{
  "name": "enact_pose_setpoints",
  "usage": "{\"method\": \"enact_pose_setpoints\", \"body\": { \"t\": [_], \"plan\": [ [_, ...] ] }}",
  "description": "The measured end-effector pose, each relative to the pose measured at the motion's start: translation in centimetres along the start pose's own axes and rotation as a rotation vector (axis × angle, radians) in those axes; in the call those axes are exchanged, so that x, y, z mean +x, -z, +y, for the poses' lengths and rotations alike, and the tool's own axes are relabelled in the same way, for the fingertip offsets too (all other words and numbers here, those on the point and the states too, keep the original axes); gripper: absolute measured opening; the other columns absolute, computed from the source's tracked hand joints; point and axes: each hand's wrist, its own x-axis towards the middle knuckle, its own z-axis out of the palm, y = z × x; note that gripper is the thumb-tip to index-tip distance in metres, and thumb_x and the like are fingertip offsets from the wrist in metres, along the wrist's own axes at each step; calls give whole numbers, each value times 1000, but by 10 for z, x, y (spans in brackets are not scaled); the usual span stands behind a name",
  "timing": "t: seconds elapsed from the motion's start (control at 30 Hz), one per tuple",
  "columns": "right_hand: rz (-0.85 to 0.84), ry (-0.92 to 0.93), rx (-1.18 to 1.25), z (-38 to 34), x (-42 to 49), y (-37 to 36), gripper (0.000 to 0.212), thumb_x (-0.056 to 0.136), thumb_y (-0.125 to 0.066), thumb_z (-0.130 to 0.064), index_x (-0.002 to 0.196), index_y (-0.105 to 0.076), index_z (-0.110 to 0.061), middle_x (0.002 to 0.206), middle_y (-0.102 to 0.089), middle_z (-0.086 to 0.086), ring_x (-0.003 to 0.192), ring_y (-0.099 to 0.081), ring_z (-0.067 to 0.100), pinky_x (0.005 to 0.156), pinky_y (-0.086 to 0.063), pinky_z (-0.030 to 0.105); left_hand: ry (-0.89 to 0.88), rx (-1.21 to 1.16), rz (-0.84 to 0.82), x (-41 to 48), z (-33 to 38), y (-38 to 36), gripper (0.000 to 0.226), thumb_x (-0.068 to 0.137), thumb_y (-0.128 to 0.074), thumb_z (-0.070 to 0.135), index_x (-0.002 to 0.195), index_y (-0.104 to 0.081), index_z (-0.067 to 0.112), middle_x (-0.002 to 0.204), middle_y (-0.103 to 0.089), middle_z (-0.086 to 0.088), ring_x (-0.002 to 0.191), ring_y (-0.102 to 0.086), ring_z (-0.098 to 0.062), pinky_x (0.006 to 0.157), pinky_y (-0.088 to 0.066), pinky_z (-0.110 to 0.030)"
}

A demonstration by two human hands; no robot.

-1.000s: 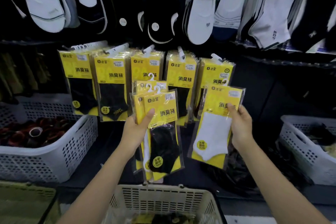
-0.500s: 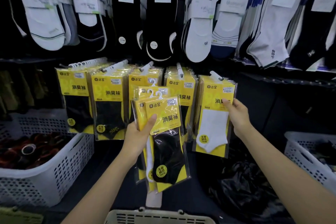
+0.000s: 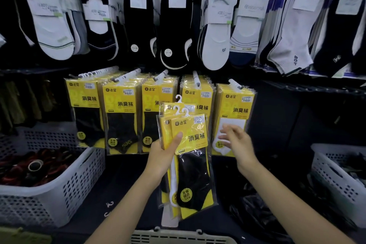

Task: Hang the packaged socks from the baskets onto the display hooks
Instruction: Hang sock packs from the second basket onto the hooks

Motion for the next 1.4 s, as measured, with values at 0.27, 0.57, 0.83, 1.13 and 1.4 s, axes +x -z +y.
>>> {"method": "enact_pose_setpoints", "body": {
  "t": [0.27, 0.57, 0.83, 1.13, 1.4],
  "plan": [
    [-183, 131, 135, -12, -33, -28, 25, 76, -76, -22, 97, -63, -18, 95, -73, -4, 87, -69, 4, 70, -53, 15, 8, -25, -30, -9, 8, -14, 15, 82, -65, 43, 93, -67, 32, 81, -71, 25, 78, -64, 12, 56, -42, 1],
    [-102, 55, 150, 1, -23, -3, 10, 92, -60, -24, 102, -62, -24, 90, -75, -7, 84, -71, 6, 74, -52, 18, 22, -109, -55, -12, 9, -4, 20, 94, -50, 36, 86, -67, 27, 70, -69, 25, 61, -61, 16, 49, -39, 2],
    [239, 113, 196, -20, 17, 51, 10, 94, -56, -15, 96, -65, -19, 97, -69, 0, 95, -65, 20, 88, -51, 37, -16, -164, 89, -2, 18, 11, 18, 83, -60, 41, 93, -68, 28, 85, -75, 10, 76, -71, -6, 52, -49, -10],
    [160, 196, 72, -49, 51, 56, 11, 95, -55, -12, 102, -61, -17, 87, -69, -8, 68, -67, -2, 60, -52, 14, -18, -220, 110, 4, 16, 7, 31, 75, -62, 45, 97, -66, 23, 83, -75, 10, 73, -71, -6, 50, -49, -10],
    [86, 139, 49, -38, 67, 51, 13, 95, -55, -16, 103, -64, -21, 85, -71, -9, 72, -69, 2, 60, -52, 16, -20, -224, 107, 8, 16, 5, 30, 75, -61, 45, 97, -66, 24, 83, -75, 9, 74, -71, -6, 50, -49, -10]
  ]
}}
